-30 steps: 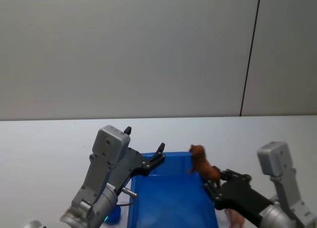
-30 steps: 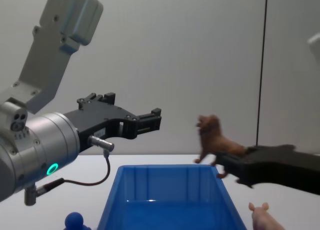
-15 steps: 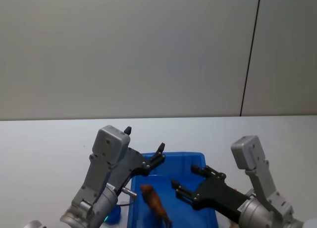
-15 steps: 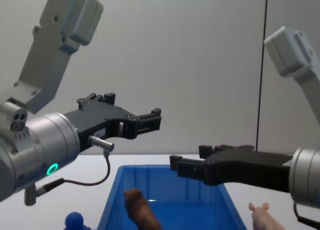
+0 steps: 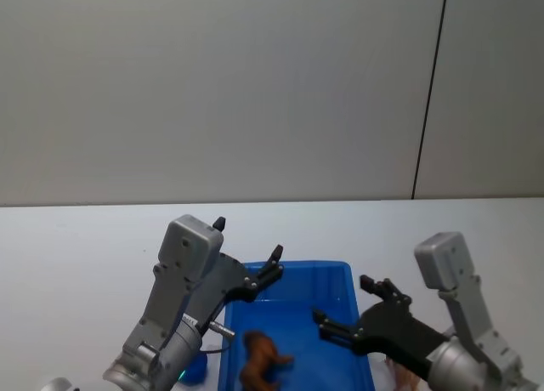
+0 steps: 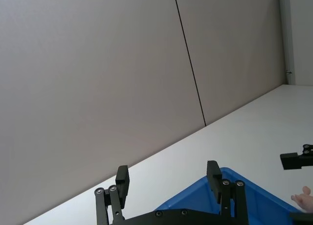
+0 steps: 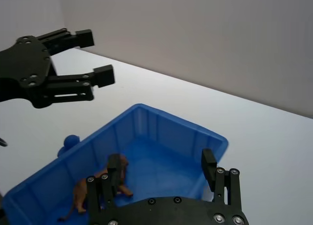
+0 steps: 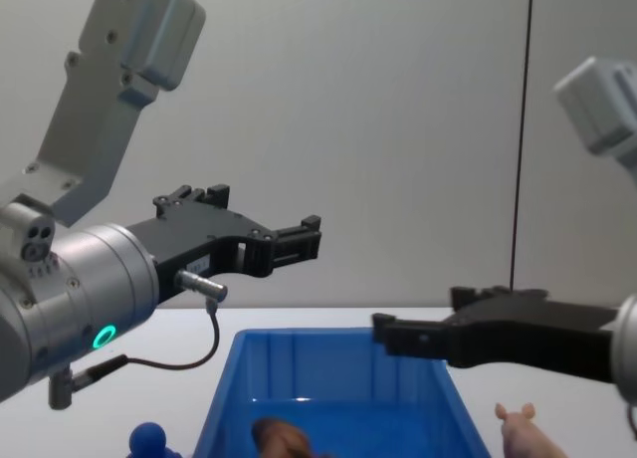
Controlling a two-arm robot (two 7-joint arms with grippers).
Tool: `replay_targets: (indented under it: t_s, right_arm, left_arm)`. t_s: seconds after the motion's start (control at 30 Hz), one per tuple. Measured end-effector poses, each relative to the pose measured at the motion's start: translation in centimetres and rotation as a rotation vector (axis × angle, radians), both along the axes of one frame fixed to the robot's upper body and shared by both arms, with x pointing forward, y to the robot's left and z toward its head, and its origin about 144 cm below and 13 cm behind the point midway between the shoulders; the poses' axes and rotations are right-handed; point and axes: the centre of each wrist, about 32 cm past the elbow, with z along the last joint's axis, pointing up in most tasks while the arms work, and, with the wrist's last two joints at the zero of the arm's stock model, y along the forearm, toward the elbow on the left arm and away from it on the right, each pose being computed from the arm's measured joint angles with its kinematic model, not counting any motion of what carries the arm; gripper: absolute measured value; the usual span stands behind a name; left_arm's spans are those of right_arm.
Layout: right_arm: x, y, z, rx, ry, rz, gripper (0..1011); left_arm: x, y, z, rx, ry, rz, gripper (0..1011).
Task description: Pick up the two dolls from the table and place them into the box.
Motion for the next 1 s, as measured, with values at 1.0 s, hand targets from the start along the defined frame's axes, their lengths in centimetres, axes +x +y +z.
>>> replay_targets:
  t_s: [1.0]
  right_arm:
    - [-5.2, -2.9, -1.8, -0.111, 0.032, -0.236, 1001]
  left_arm:
    - [0.0, 0.0, 0.0, 0.0, 0.0, 0.0, 1001]
